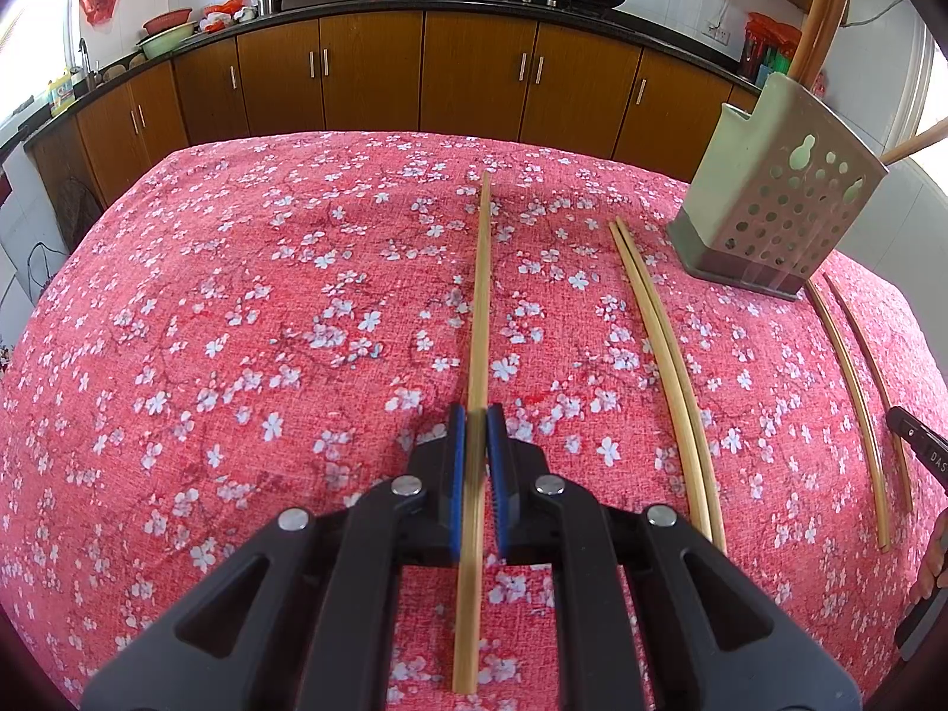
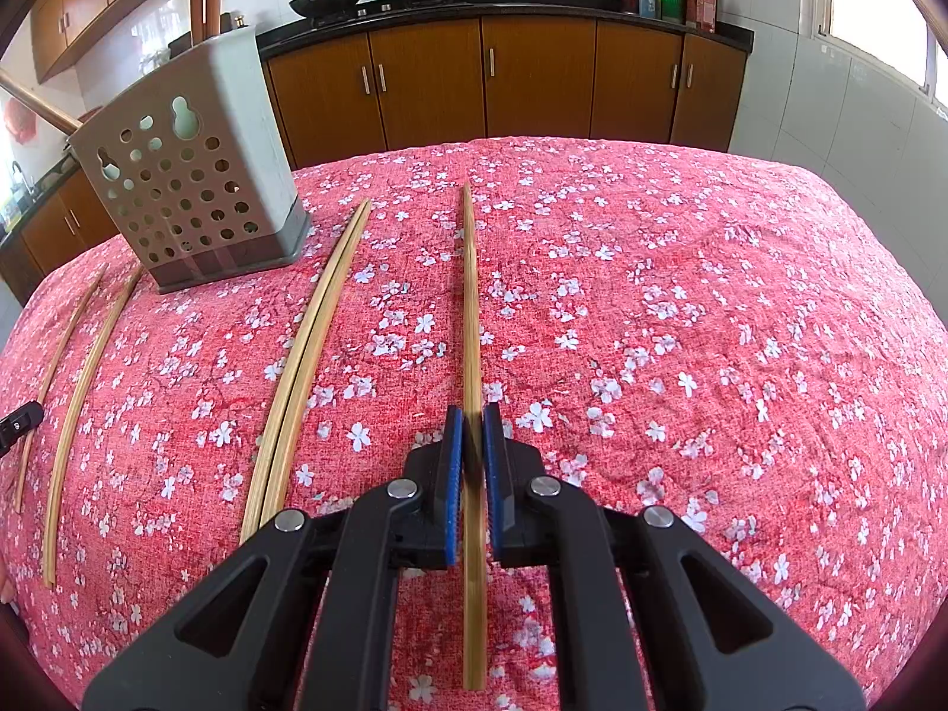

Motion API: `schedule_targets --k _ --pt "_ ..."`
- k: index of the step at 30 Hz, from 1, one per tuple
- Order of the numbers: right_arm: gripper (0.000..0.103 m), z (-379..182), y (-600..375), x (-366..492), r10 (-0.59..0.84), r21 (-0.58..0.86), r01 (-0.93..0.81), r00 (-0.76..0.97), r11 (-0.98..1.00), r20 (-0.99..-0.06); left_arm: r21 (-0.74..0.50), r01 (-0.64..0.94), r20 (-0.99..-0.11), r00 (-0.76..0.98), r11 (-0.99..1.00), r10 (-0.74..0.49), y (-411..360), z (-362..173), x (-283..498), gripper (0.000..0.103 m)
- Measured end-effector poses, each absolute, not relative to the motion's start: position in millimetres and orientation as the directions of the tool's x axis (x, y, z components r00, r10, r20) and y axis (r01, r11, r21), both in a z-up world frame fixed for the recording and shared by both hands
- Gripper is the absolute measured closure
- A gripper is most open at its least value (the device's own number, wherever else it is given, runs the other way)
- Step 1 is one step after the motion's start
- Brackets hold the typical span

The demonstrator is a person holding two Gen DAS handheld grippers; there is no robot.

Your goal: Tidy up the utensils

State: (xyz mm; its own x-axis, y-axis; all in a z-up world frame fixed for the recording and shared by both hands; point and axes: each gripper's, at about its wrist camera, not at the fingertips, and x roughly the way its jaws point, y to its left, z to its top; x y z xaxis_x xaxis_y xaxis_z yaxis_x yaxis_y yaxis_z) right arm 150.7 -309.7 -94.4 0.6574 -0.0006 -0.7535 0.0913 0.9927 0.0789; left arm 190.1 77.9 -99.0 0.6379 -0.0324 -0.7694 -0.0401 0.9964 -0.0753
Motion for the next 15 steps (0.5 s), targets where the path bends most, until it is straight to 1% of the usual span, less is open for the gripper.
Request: schedule_targets --k 15 --pt "0.095 -94.7 -309.6 151.1 0.0 0.079 0.091 0.657 0.993 -0.754 -0.086 -0.042 -0.769 0.638 0.995 -0.04 76.8 -98.4 189.4 0.091"
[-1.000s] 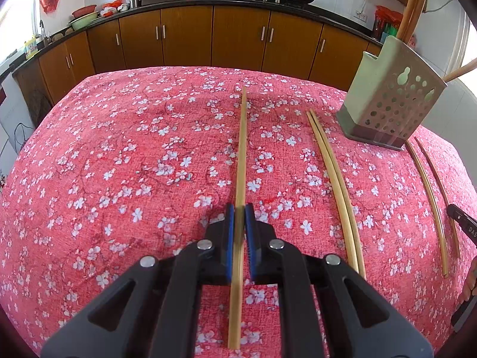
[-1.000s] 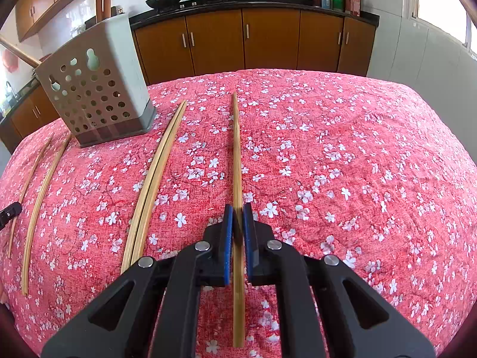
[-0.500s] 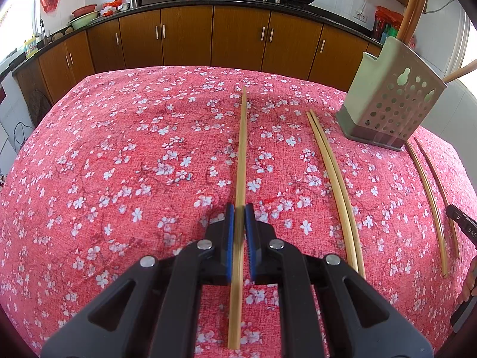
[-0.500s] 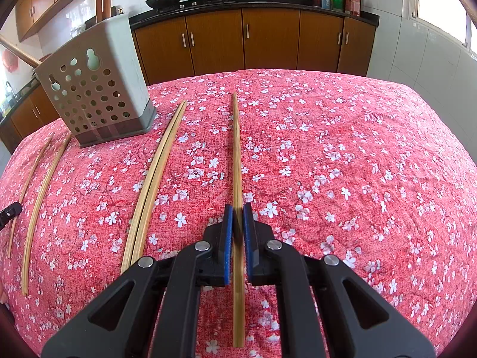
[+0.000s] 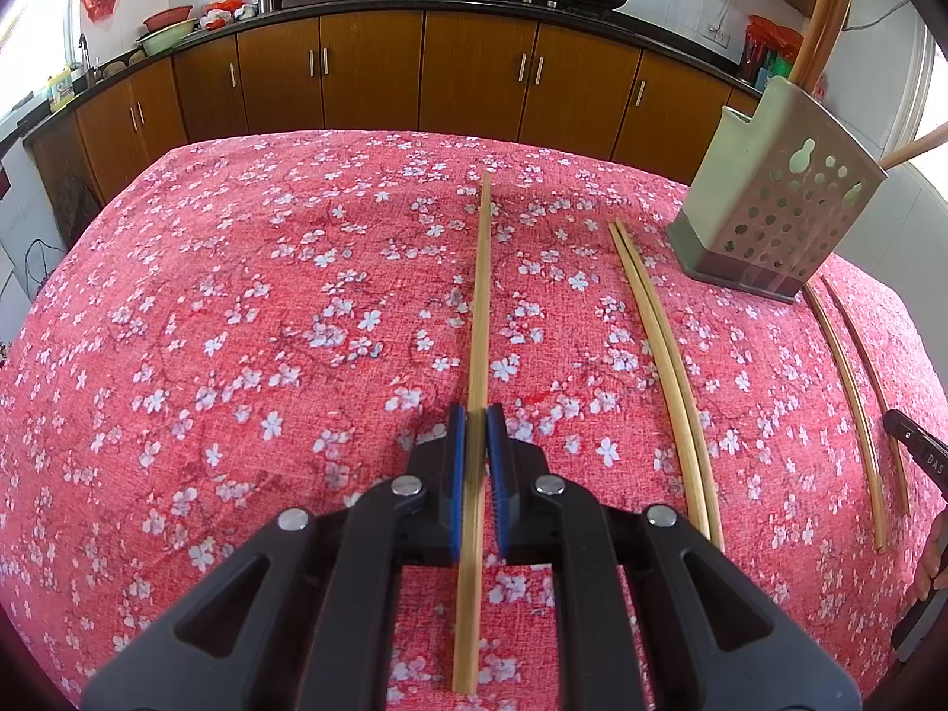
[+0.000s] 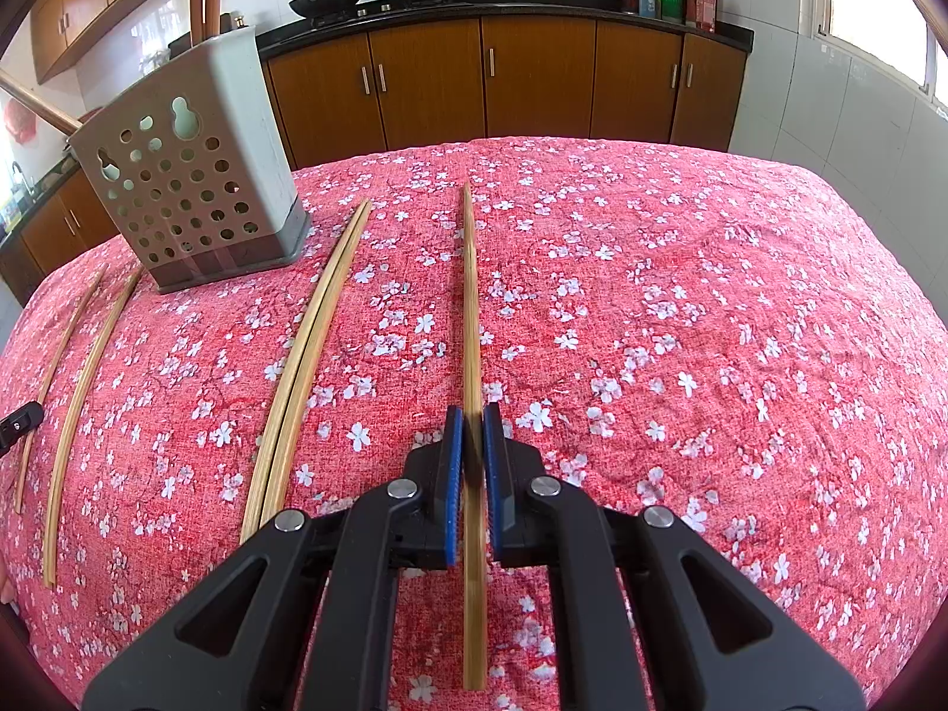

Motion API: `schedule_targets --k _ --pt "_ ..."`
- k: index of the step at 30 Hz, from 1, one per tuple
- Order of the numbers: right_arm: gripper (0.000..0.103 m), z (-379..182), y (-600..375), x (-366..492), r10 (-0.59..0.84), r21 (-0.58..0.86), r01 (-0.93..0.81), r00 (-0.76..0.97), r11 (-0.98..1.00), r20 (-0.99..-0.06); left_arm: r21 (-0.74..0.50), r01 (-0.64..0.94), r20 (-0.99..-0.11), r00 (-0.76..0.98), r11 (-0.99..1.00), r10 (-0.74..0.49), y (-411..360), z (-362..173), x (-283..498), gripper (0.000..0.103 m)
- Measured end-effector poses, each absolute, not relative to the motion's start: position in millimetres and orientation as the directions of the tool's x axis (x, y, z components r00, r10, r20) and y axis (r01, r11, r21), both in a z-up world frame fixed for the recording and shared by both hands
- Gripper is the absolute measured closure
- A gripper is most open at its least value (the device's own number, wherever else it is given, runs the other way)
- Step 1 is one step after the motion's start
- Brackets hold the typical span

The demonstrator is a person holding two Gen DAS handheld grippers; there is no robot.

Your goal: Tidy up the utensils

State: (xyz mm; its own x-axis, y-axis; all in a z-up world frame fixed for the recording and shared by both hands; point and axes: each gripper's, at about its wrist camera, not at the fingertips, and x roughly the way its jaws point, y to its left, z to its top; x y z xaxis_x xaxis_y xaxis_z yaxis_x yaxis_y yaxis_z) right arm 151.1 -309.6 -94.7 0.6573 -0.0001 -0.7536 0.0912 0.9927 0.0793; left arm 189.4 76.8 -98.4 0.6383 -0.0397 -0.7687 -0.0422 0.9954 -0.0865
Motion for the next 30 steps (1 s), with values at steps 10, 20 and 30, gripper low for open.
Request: schedule_targets --k 10,20,30 --pt "0.095 -94.9 -309.9 151.4 0.0 0.08 0.091 0.657 0.993 -0.754 -0.093 -0.044 -0.768 0.639 0.995 -0.044 76.9 -98.6 189.0 0.091" --pt "0.094 -95.1 -309.2 151.7 0.0 0.079 0.091 0.657 0.993 -0.754 -0.093 -0.044 -0.768 0.639 0.995 -0.043 77.0 -99.5 188.9 0.091" --pt "0.095 -95.1 -313.5 135.5 0.019 0.1 0.085 0.658 0.991 -0.753 -0.024 0.0 -0.773 0.634 1.0 -0.019 62.6 -99.2 168.7 0.089"
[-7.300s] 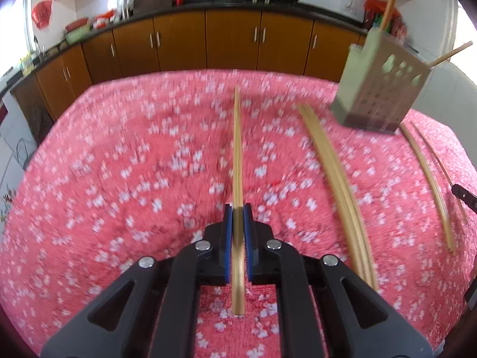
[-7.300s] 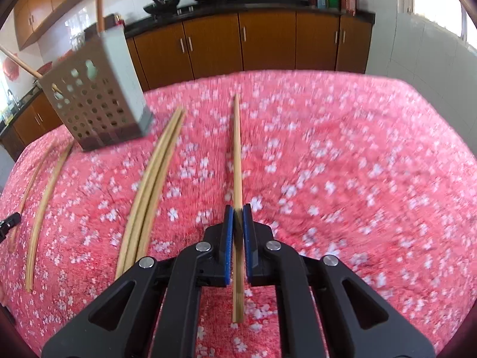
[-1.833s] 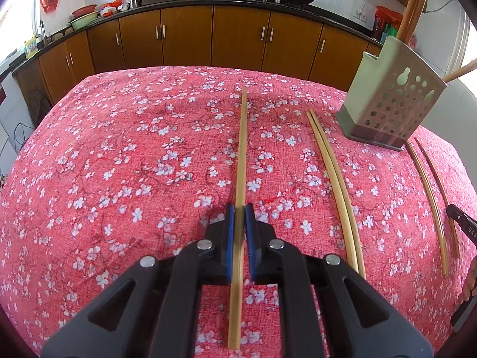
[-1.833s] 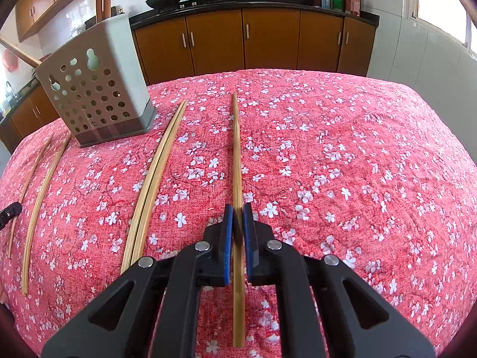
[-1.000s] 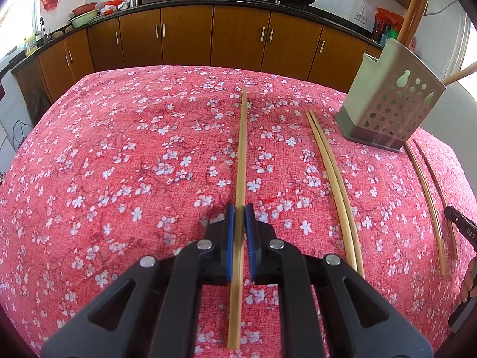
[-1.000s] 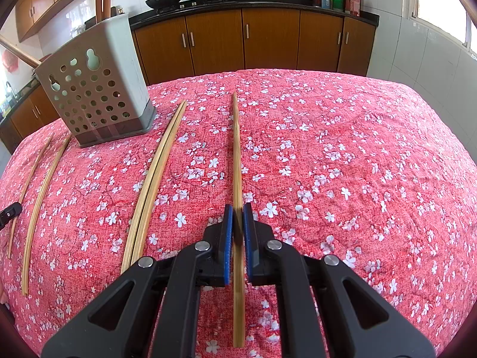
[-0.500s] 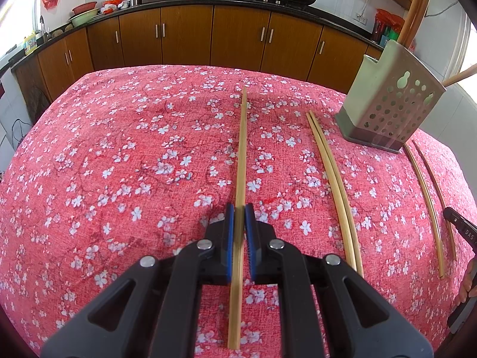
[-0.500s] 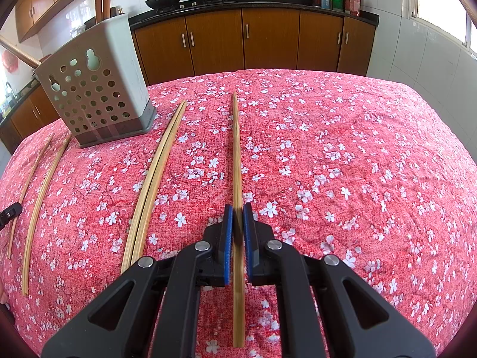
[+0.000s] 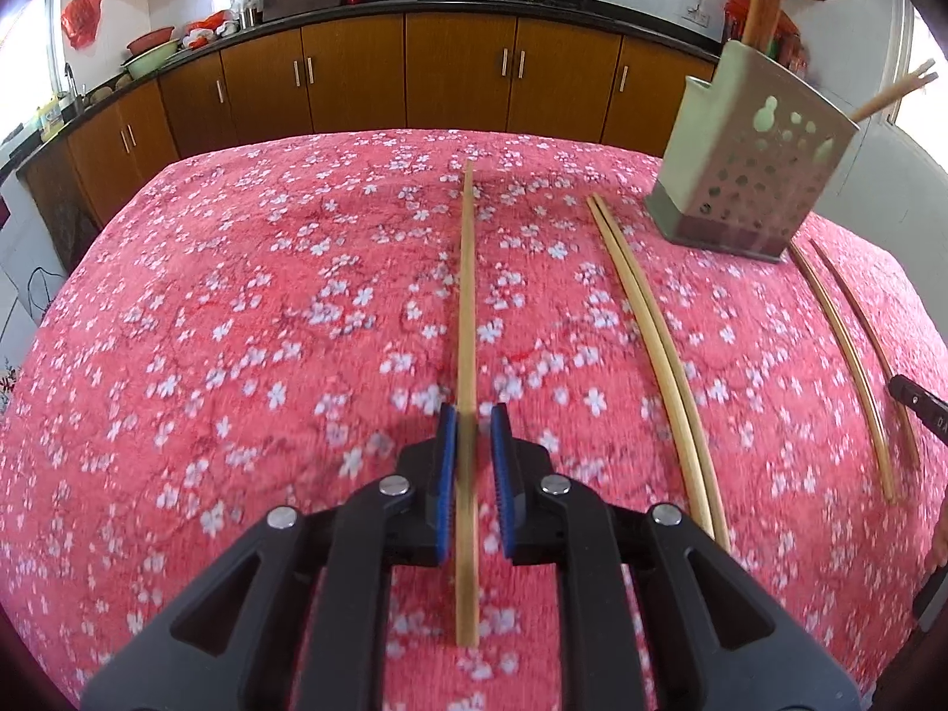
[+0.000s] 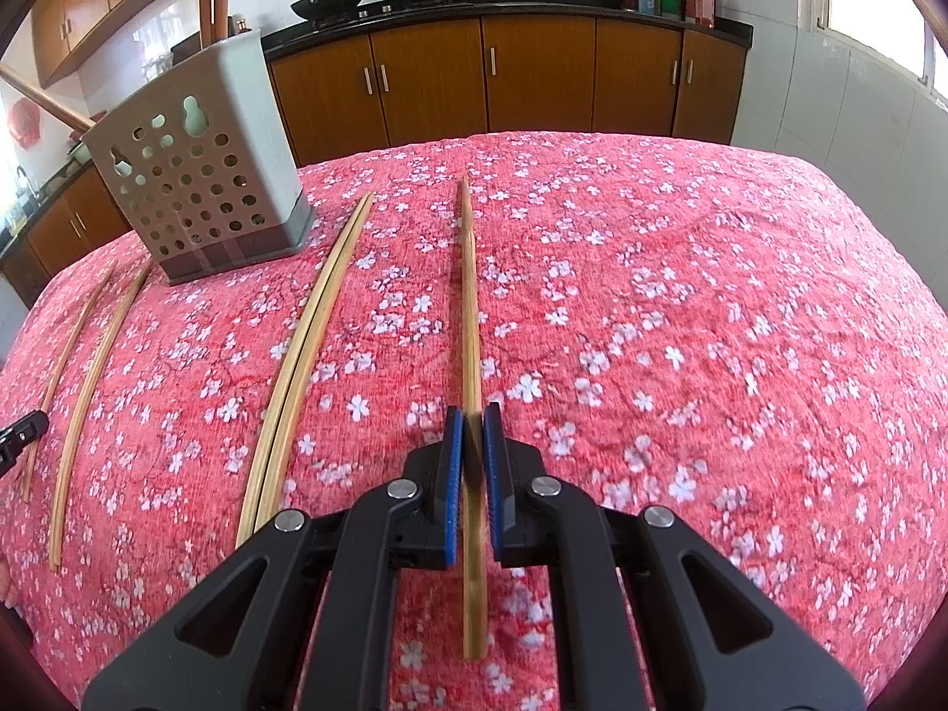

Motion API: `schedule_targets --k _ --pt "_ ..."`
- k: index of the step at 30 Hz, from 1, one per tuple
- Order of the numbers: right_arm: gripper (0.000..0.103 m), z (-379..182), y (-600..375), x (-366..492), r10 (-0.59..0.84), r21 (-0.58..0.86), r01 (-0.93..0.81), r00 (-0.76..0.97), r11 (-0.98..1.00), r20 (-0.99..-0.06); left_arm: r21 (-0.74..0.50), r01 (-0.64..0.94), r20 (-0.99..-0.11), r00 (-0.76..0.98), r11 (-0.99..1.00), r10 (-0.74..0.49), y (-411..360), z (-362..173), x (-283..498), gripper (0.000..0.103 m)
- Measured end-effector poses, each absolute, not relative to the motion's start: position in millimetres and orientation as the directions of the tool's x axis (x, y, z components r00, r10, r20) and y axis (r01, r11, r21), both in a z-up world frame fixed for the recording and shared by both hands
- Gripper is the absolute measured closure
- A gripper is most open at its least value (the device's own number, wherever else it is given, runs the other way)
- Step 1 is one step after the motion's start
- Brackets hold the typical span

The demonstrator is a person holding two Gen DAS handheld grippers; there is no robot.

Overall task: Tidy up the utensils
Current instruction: 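Lift the chopstick with the right tool while the left tool carries its chopstick to the holder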

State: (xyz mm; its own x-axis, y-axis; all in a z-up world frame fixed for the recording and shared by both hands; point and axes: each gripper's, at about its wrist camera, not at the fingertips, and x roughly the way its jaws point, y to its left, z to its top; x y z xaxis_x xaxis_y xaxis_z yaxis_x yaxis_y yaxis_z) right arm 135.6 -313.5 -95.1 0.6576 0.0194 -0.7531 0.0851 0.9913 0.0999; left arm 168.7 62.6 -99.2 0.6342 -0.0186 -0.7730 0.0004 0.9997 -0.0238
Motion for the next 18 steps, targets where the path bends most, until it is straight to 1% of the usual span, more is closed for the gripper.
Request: schedule_targets --k 2,4,6,9,15,18 --pt "0.095 -95.0 -313.5 135.1 0.02 0.099 0.083 0.658 0.992 -0.753 -0.01 0.007 -0.774 0.634 1.0 -0.012 60.0 -99.2 166.2 0.089" --pt "0.095 -93.6 -312.9 135.5 0.013 0.085 0.078 0.657 0.993 -0.754 0.012 0.011 -0.774 0.633 1.0 0.003 57.9 -98.7 166.0 0.094" --pt "0.095 -85.8 -313.6 132.4 0.006 0.079 0.078 0.673 0.994 -0.739 0.021 0.019 -0.772 0.635 1.0 0.004 56.9 -95.1 165.3 0.094" --pt "0.095 -64.0 -317.1 125.7 -0.005 0.078 0.081 0.724 0.994 -0.69 0.031 0.026 -0.732 0.682 0.999 0.005 58.8 -74.5 159.8 0.094" --pt "0.095 -6.3 -322.1 113.9 -0.021 0.084 0.081 0.832 0.993 -0.554 -0.031 0.025 -0.612 0.79 0.999 -0.039 62.9 -11.5 151.8 0.095" --pt "0.095 12.4 -323.4 114.6 -0.019 0.092 0.077 0.859 0.993 -0.512 -0.055 0.034 -0.566 0.823 0.998 -0.059 62.9 14.0 154.4 0.095"
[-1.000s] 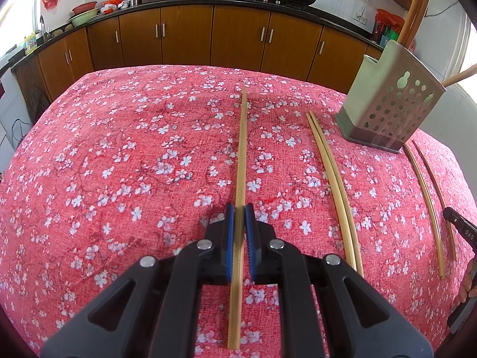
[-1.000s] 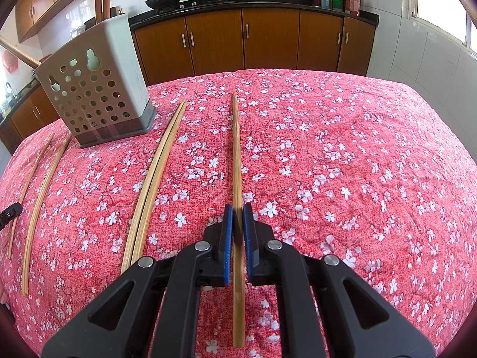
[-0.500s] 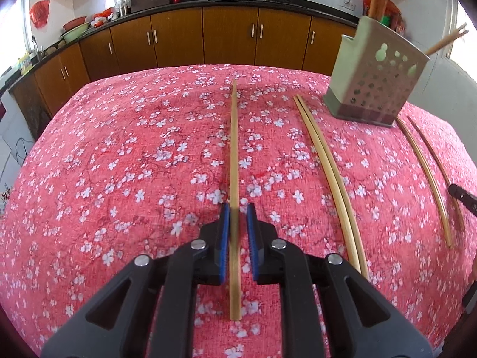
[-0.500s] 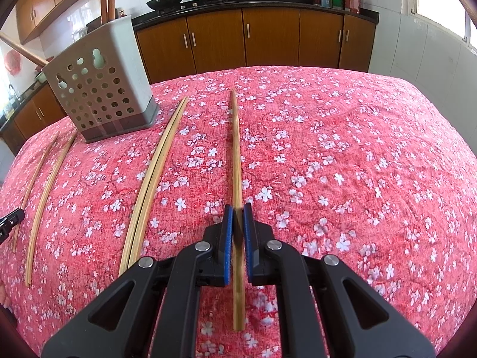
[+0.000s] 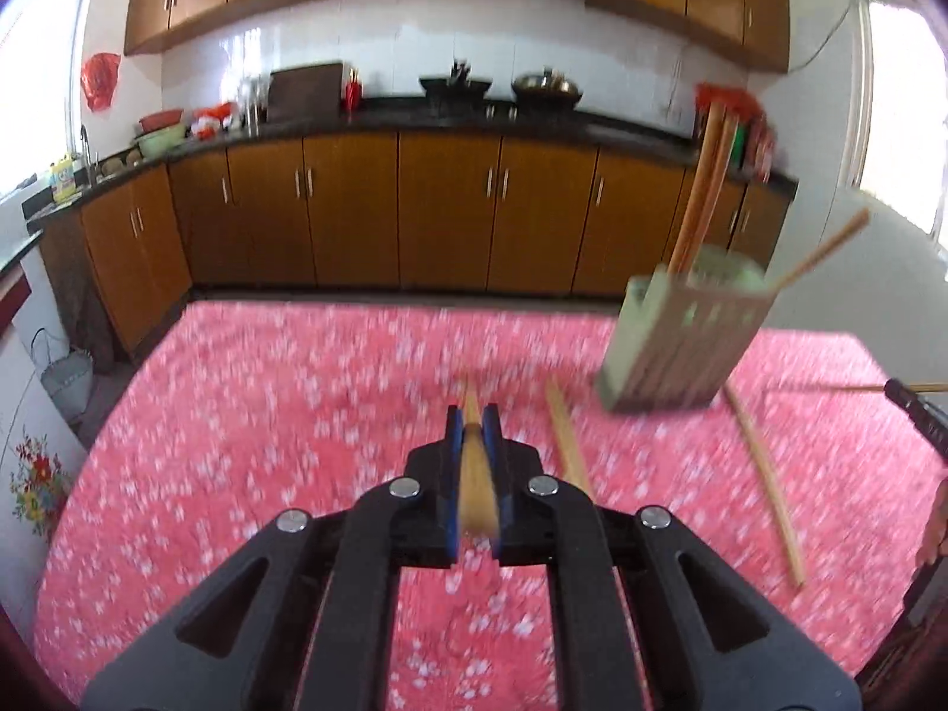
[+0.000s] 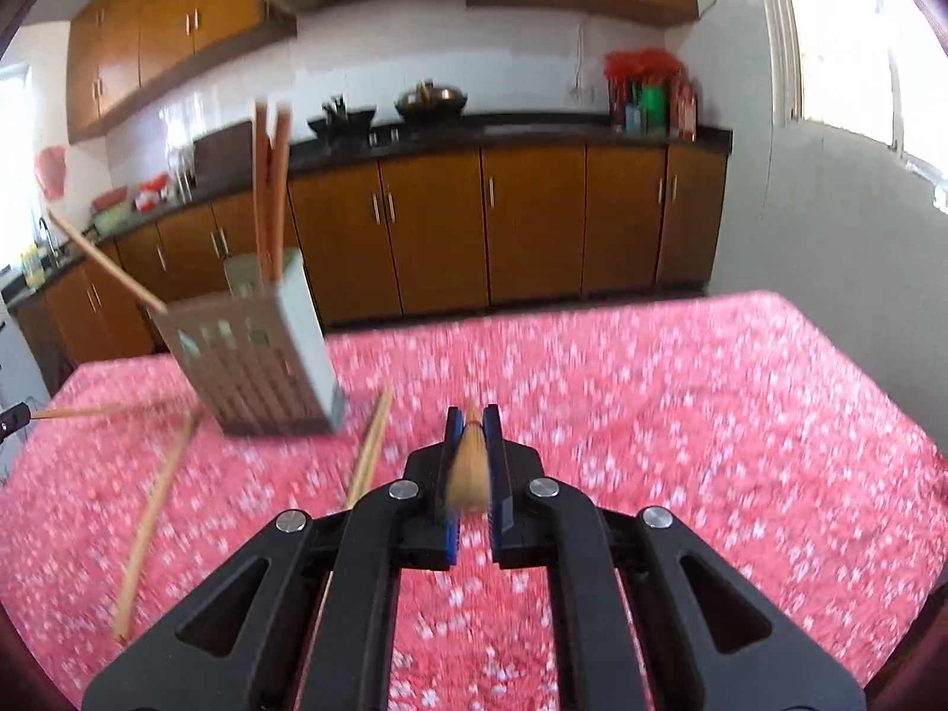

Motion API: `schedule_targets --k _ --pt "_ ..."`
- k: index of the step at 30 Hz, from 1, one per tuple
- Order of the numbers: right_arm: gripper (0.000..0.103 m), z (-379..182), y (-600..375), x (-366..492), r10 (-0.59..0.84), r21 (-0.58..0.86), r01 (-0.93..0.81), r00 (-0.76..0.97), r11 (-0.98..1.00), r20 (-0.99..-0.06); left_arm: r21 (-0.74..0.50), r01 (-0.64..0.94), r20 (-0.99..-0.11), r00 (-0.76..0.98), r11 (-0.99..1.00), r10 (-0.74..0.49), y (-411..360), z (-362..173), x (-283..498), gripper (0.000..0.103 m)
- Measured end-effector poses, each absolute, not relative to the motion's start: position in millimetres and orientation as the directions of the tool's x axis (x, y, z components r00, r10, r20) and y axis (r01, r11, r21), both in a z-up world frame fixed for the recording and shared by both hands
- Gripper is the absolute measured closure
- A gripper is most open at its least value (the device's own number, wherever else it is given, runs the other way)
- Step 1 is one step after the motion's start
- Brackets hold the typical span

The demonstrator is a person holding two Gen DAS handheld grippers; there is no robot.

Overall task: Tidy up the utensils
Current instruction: 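Lift the chopstick with the right tool while the left tool carries its chopstick to the holder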

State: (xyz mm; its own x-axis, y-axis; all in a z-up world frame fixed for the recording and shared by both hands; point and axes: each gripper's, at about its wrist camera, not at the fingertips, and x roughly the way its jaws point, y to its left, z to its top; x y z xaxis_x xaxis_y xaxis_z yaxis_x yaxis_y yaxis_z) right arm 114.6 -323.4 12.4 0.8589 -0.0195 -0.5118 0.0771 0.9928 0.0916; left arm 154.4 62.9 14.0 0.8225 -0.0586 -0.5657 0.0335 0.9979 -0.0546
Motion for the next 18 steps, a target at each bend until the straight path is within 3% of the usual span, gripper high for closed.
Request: schedule_targets --k 9,18 --pt "0.096 42.5 -321.5 114.5 0.023 0.135 0.042 0.894 0.99 -0.448 -0.057 0.082 -0.51 0.854 0.995 -0.1 54.4 57.9 155.1 0.095" --pt "0.095 113.7 -299.6 98.2 0.236 0.258 -0.159 0.924 0.953 -0.301 -0.099 0.236 -0.415 0.873 0.967 -0.256 20.0 116.2 132.8 0.095"
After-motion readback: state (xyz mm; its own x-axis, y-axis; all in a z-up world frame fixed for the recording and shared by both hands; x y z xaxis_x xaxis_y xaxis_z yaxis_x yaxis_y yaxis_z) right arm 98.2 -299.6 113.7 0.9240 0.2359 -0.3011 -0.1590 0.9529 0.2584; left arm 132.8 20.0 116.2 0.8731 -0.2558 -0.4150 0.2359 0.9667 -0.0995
